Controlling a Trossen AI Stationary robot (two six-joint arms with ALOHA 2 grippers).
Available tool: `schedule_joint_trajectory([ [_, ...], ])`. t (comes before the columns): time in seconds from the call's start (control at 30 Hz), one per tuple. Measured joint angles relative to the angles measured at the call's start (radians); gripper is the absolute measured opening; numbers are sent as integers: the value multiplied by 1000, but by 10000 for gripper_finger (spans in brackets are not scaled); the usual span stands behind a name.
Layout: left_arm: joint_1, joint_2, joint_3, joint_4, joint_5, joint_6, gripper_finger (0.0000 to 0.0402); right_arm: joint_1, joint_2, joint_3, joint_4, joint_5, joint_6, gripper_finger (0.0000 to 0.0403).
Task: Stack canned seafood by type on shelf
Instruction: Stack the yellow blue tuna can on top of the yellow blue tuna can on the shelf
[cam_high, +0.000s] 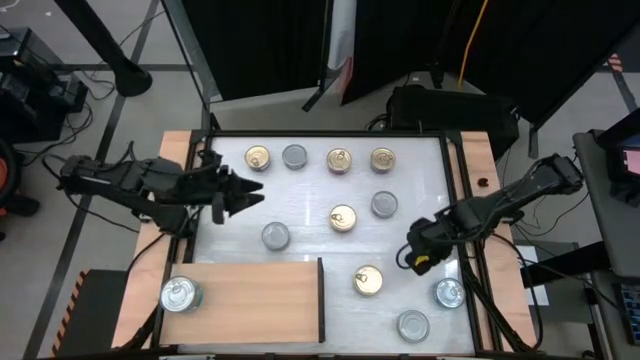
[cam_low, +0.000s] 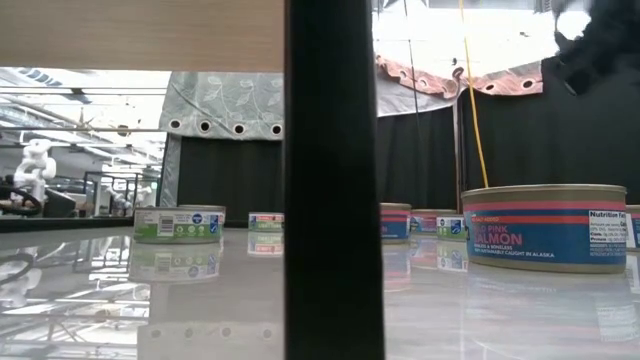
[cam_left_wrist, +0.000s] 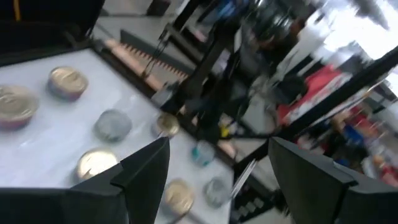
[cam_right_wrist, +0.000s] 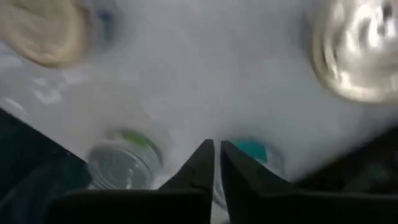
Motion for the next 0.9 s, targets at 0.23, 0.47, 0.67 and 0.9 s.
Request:
schedule_joint_trajectory([
  [0.23,48,96,0,198,33,-2,279,103,12,-46,-34,44,107,3],
  [0.47,51,176,0,292,65,-4,279,203,33,-118,17,9,171,1],
  [0.67,49,224,0,293,90,-42,279,273,34,-144,63,37,210,1],
  [0.9,47,263,0,343,91,-53,279,336,34,-147,117,73,270,0],
])
